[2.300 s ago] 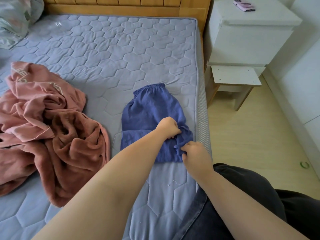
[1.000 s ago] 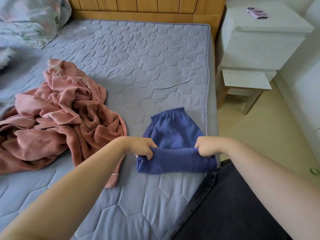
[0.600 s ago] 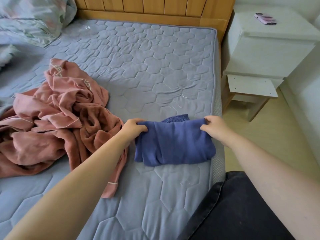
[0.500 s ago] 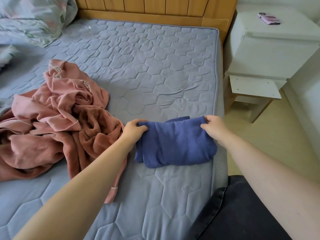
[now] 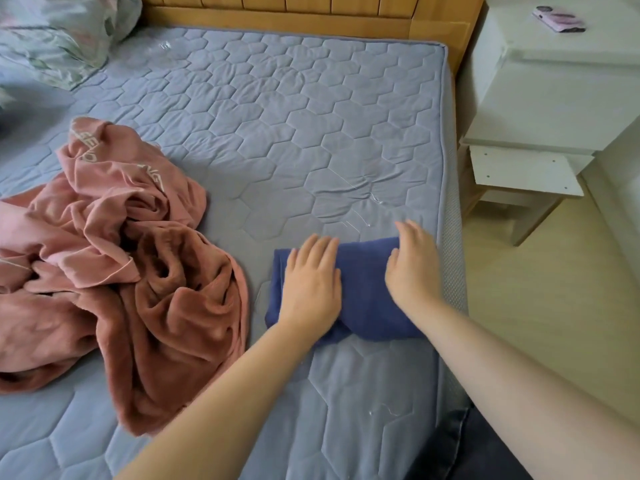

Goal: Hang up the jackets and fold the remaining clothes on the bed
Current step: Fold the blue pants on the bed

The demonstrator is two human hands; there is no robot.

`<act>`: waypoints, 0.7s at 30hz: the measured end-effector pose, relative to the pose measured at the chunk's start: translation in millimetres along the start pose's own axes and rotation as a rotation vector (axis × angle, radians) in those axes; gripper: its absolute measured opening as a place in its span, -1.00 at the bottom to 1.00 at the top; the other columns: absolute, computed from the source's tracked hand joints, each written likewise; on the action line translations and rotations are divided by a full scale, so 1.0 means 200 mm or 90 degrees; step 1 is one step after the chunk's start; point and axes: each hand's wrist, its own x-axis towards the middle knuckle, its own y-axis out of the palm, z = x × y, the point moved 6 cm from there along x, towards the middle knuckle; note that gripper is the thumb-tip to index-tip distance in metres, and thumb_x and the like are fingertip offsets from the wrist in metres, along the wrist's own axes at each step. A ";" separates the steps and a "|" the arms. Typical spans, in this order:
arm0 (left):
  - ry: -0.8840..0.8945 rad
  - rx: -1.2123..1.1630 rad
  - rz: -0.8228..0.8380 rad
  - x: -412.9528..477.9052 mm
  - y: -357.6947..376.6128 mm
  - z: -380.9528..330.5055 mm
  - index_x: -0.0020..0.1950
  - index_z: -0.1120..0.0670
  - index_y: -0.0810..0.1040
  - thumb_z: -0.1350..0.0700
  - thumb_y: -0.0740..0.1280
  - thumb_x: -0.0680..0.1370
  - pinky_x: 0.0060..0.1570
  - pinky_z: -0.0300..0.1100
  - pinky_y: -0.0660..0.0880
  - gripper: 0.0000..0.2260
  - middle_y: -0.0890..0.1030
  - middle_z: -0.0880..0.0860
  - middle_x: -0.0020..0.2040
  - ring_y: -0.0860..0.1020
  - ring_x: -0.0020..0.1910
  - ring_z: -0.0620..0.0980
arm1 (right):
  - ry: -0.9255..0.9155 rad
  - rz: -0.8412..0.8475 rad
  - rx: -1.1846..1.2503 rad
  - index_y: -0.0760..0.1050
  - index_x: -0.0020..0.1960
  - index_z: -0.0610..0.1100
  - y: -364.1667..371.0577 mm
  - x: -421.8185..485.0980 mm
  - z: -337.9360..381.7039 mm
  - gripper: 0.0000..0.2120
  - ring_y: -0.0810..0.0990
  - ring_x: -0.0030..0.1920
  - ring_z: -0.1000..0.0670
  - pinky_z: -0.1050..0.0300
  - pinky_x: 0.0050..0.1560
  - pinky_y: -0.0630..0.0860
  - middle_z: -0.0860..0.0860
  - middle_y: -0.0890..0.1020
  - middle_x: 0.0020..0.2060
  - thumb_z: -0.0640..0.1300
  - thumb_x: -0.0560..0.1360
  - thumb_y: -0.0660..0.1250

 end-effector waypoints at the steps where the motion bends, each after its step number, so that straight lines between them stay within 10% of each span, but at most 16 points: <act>1: -0.006 0.014 0.071 -0.03 0.04 -0.01 0.42 0.21 0.38 0.01 0.00 0.54 0.38 0.11 0.21 -0.48 0.42 0.16 0.40 0.32 0.43 0.20 | -0.098 0.005 -0.010 0.39 0.37 -0.22 0.02 -0.05 0.06 -0.60 0.36 0.38 -0.17 -0.10 0.37 0.30 -0.16 0.42 0.37 -0.27 0.54 0.15; 4: -0.027 0.103 0.258 -0.13 0.17 0.10 0.57 0.05 0.03 -0.22 -0.26 0.47 0.47 0.07 -0.08 -0.29 0.04 0.02 0.57 -0.02 0.56 0.04 | -0.279 0.135 -0.203 0.49 0.33 -0.13 0.18 -0.20 0.05 -0.53 0.45 0.35 -0.08 -0.21 0.27 0.37 -0.09 0.50 0.34 -0.06 0.52 0.02; 8: -0.092 0.173 0.312 -0.20 0.16 0.35 0.57 -0.07 -0.08 -0.29 -0.29 0.43 0.47 0.07 -0.11 -0.27 -0.09 0.00 0.59 -0.11 0.56 0.03 | -0.031 0.238 -0.236 0.14 0.53 -0.11 0.18 -0.15 -0.27 -0.52 0.12 0.52 0.00 -0.16 0.45 0.05 -0.01 0.18 0.52 0.00 0.64 -0.01; 14: -0.416 -0.201 -0.055 -0.31 -0.10 0.38 0.33 0.20 0.39 0.13 0.38 0.50 0.27 -0.18 0.30 -0.57 0.45 0.14 0.29 0.41 0.28 0.08 | 0.197 0.108 0.014 0.45 0.23 -0.24 0.00 -0.17 -0.31 -0.63 0.51 0.16 -0.26 -0.08 0.14 0.43 -0.23 0.56 0.16 0.02 0.60 0.15; 21: -0.509 -0.182 0.087 -0.40 -0.06 0.40 -0.23 0.19 0.45 0.10 0.41 0.49 -0.34 -0.13 0.22 -0.78 0.50 0.11 -0.30 0.42 -0.28 0.06 | 0.327 0.297 0.027 0.53 0.06 -0.29 0.01 -0.33 -0.34 -0.60 0.55 0.08 -0.25 0.04 -0.03 0.41 -0.20 0.60 0.02 0.07 0.52 0.31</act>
